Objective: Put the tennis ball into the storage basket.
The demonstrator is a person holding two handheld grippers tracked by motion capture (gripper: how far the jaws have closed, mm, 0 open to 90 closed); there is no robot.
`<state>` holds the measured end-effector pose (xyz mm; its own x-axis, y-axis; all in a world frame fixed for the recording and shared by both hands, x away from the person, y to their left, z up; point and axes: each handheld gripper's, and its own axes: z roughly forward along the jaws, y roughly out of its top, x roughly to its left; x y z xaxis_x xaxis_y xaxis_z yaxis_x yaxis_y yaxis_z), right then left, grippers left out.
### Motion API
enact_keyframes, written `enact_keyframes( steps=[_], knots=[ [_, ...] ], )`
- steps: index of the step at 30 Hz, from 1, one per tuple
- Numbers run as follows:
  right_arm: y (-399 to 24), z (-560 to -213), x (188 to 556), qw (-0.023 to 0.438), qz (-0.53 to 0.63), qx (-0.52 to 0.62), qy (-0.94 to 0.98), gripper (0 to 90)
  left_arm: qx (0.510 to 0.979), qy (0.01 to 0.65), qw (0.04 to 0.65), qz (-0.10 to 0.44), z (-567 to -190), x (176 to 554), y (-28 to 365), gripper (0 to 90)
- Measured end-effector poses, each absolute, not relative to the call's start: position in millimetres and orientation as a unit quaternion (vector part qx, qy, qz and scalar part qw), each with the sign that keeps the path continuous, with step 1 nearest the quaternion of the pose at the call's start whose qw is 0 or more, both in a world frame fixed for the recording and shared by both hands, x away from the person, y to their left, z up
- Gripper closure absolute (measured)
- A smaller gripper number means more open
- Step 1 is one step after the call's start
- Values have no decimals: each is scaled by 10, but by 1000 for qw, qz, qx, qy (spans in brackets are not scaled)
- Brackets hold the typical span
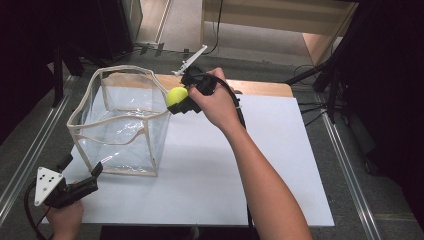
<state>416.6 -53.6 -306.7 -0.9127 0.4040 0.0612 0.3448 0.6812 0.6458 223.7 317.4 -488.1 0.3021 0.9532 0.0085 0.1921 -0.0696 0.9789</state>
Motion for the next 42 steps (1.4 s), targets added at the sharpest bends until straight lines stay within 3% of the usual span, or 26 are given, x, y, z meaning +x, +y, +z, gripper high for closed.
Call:
enact_keyframes(
  steps=[42],
  knots=[
    [-34,-3085,4361,35,329,191,924,240,624,458,513,372,-4879,2237,3190,69]
  ],
)
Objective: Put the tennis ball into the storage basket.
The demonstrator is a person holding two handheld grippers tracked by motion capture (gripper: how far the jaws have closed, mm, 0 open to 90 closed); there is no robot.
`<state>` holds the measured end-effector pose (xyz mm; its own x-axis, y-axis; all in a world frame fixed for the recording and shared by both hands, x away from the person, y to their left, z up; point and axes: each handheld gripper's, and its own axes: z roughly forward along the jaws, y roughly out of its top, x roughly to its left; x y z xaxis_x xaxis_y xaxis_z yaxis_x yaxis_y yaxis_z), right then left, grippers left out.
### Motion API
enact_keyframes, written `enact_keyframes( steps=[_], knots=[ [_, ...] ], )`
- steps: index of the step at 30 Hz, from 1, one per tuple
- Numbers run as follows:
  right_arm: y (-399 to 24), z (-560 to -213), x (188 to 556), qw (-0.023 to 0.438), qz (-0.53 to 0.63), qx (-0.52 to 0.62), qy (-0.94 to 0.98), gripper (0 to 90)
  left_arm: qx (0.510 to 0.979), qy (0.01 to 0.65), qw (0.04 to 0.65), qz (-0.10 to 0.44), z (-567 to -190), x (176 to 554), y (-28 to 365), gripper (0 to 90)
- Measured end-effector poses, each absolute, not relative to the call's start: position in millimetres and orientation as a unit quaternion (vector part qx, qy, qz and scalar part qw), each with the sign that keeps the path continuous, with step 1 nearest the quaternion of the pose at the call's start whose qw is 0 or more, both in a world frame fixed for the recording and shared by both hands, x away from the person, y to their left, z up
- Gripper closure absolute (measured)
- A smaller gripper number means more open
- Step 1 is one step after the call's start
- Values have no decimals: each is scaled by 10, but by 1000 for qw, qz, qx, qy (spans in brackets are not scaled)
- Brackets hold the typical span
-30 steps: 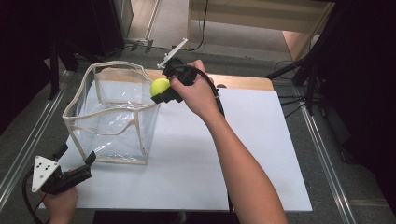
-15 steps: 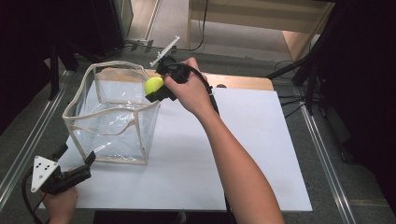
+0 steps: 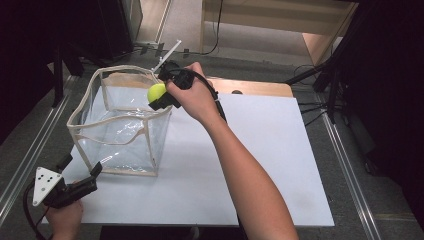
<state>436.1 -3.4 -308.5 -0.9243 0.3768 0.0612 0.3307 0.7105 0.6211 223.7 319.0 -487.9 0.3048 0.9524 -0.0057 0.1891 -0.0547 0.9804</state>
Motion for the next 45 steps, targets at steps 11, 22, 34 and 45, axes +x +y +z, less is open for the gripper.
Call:
enact_keyframes(
  steps=[11,22,34,45],
  knots=[
    [69,-3188,4382,32,302,193,933,235,625,458,512,372,-4878,2235,3187,69],
    [13,-3144,4357,25,325,191,926,157,625,457,512,372,-4879,2237,3188,69],
    [-209,-3110,4222,36,351,192,916,94,626,455,512,373,-4881,2239,3181,69],
    [-324,-3165,4164,38,348,202,915,0,628,454,509,374,-4879,2240,3184,69]
  ],
)
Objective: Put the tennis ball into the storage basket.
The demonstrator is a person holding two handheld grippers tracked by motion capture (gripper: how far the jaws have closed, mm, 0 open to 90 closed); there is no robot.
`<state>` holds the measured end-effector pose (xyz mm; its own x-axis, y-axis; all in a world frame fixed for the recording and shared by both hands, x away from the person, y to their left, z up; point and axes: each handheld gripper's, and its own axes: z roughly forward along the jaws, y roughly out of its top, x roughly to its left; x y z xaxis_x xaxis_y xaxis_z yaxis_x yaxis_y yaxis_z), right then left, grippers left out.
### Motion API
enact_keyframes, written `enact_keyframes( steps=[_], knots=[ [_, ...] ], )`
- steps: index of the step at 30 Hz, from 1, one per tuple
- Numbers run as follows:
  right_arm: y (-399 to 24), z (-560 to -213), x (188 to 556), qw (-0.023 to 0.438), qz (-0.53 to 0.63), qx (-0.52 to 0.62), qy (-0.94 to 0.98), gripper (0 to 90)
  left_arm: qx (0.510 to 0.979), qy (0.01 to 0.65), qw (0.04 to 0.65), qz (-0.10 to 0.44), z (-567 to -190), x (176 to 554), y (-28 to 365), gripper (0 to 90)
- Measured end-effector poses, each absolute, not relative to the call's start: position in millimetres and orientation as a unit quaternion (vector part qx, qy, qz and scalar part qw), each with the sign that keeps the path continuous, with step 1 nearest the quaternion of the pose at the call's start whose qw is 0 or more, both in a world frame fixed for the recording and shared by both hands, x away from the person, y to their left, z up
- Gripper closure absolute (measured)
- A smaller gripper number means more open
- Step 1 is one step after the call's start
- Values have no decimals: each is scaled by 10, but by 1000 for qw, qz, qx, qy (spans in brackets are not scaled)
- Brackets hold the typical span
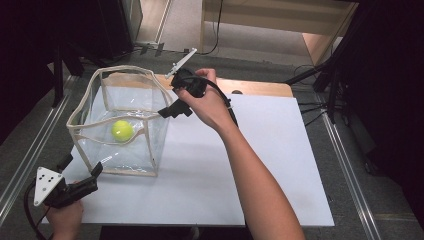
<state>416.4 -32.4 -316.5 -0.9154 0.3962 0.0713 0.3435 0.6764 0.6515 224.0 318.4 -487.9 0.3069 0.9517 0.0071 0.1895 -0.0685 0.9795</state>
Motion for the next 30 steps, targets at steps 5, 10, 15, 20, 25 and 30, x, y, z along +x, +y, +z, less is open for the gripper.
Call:
enact_keyframes(
  steps=[5,10,15,20,25,30],
  knots=[
    [-346,-3224,4132,43,343,208,915,0,628,455,510,374,-4879,2240,3186,69],
    [-376,-3265,4113,44,340,211,916,0,627,455,510,373,-4878,2240,3186,69],
    [-421,-3319,4097,50,336,213,916,0,627,455,511,373,-4880,2240,3185,69],
    [-451,-3370,4054,53,332,217,916,0,627,455,510,373,-4879,2239,3186,69],
    [-500,-3454,4000,55,329,217,918,0,628,455,510,374,-4879,2239,3187,69],
    [-542,-3501,3958,54,324,225,917,0,629,455,508,374,-4879,2236,3180,69]
  ],
)
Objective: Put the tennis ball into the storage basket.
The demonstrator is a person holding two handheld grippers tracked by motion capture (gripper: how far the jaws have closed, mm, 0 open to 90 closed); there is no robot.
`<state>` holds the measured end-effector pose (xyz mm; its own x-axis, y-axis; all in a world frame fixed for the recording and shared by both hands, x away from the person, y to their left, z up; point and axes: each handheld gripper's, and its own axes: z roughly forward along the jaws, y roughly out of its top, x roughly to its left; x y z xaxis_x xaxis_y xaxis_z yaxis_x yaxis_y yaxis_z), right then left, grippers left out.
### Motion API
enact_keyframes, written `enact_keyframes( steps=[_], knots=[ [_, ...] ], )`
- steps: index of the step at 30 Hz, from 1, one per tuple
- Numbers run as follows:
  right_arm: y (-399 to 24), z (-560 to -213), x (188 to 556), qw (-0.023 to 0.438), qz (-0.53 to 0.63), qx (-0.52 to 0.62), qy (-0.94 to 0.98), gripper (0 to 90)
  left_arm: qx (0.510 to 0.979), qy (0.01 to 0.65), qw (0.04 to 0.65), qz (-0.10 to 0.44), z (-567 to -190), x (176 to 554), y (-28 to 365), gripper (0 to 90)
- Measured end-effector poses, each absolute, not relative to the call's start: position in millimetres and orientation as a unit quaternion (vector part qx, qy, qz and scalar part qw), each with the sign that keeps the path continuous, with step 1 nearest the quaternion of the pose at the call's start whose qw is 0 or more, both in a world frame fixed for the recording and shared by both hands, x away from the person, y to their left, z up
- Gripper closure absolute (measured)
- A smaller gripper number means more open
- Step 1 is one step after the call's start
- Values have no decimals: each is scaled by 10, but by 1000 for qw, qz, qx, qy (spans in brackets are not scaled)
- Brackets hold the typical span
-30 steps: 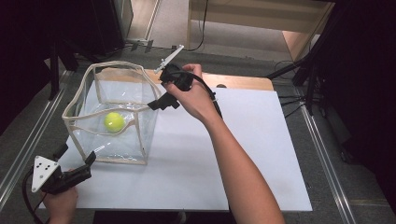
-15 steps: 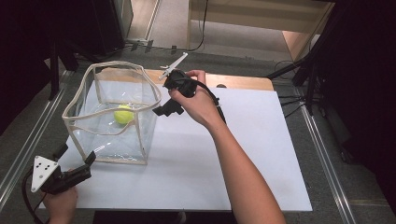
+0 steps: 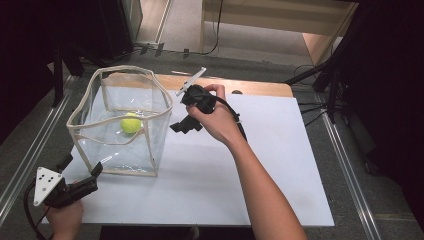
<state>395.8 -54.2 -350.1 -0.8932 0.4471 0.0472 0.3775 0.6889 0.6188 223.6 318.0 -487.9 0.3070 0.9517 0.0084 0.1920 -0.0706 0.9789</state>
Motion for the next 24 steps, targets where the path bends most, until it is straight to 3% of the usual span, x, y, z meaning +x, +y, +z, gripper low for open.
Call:
enact_keyframes(
  steps=[24],
  knots=[
    [-787,-3804,3703,67,331,243,909,0,627,454,510,374,-4880,2240,3186,69]
  ],
)
